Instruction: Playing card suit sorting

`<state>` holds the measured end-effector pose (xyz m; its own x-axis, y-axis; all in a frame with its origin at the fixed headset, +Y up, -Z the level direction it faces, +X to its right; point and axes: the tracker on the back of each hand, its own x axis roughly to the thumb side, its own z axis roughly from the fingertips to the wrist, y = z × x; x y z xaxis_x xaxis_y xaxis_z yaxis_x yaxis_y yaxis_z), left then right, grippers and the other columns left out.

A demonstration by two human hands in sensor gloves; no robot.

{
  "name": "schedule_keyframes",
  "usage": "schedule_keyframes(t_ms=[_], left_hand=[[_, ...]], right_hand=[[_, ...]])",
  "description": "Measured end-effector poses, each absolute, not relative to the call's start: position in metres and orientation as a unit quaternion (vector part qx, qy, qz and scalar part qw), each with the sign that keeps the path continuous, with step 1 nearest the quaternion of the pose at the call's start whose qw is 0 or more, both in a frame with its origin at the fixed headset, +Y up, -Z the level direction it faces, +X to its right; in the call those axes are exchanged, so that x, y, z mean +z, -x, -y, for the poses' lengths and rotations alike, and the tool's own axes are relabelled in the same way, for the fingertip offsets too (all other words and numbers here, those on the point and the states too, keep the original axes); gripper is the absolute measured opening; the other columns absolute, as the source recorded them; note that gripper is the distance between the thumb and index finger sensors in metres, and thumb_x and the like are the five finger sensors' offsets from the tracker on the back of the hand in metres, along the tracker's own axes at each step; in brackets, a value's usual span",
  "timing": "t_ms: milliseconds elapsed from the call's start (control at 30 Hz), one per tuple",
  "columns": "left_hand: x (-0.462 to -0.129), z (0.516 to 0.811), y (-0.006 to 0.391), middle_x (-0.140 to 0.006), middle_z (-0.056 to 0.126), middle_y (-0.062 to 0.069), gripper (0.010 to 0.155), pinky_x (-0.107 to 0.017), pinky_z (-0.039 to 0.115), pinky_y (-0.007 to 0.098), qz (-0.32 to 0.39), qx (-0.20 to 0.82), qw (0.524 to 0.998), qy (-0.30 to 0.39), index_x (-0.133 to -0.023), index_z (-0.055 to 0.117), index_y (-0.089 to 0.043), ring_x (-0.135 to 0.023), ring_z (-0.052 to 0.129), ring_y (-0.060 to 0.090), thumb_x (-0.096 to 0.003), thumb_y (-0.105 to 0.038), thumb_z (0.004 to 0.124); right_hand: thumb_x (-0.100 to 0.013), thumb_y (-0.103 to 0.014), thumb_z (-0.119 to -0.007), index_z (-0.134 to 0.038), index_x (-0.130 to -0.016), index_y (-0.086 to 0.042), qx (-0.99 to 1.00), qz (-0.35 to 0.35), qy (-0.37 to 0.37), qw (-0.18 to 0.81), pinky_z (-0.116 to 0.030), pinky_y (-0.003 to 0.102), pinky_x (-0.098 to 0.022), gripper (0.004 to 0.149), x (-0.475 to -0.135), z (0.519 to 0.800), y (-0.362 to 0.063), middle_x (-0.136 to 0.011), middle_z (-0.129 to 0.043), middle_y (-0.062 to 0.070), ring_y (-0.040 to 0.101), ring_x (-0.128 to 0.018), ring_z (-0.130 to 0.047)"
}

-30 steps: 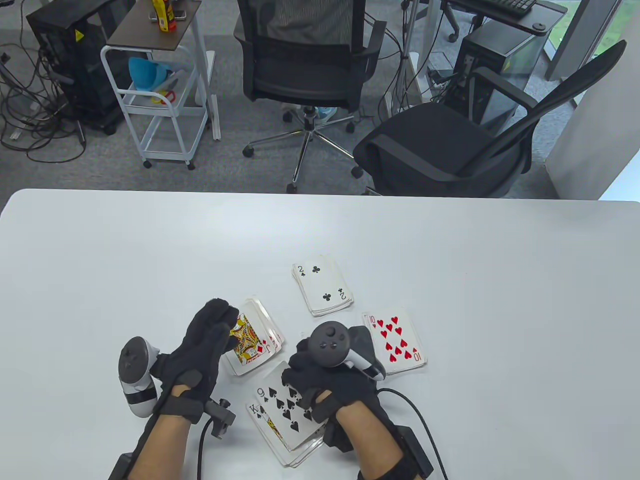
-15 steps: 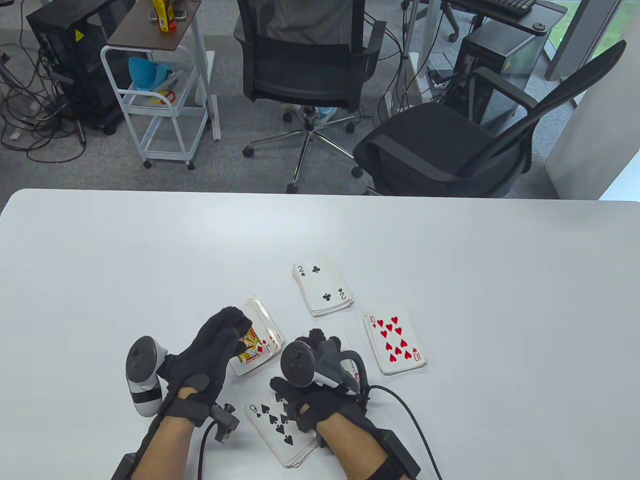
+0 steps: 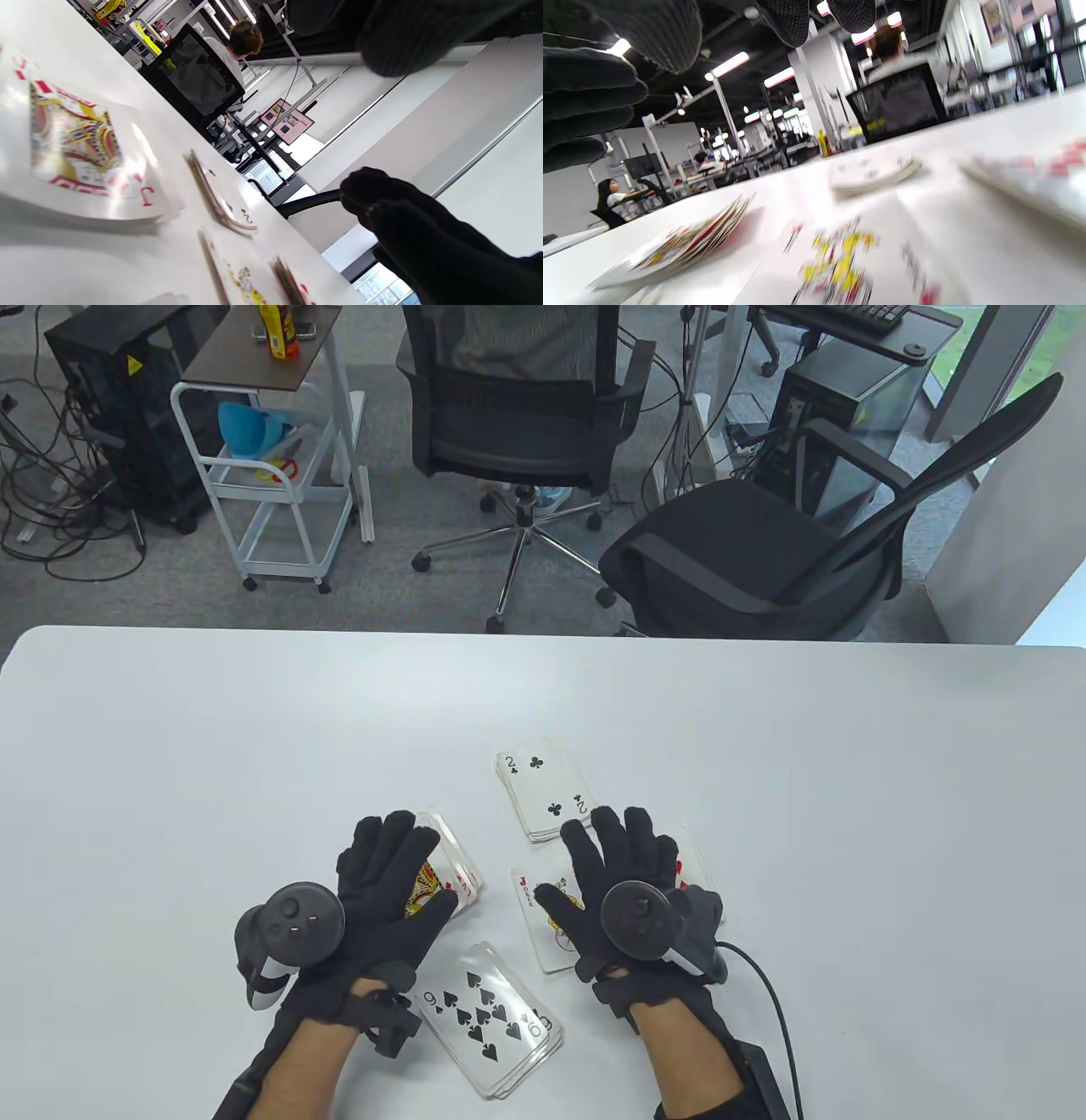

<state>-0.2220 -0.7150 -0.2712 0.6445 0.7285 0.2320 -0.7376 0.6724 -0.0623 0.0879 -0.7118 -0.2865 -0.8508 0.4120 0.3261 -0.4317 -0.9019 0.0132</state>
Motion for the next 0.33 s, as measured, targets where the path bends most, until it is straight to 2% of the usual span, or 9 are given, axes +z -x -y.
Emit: schedule_keyframes(t_ms=[133,333], left_hand=[[-0.276,0.724,0.218,-0.122,0.03,-0.01,0.076,-0.079,0.019,0.053,0.107,0.387,0.916,0.0,-0.114,0.046,-0.035,-0.113,0.016,0.023,-0.0531,-0.066,0.079],[-0.276,0.732,0.21,-0.123,0.026,-0.008,0.079,-0.078,0.019,0.054,0.103,0.365,0.924,0.044,-0.114,0.041,-0.036,-0.113,0.014,0.024,-0.053,-0.067,0.079]], right_hand=[[-0.058,-0.061,-0.074,-0.045,-0.115,-0.024,0.966,0.033,-0.152,0.208,-0.023,0.076,-0.066,0.074,-0.287,0.714,-0.095,-0.121,-0.032,0.021,0.052,-0.106,-0.015],[-0.059,-0.058,-0.072,-0.048,-0.114,-0.02,0.971,0.015,-0.084,0.222,-0.021,0.076,-0.065,0.071,-0.291,0.721,-0.11,-0.12,-0.031,0.023,0.053,-0.105,-0.014]])
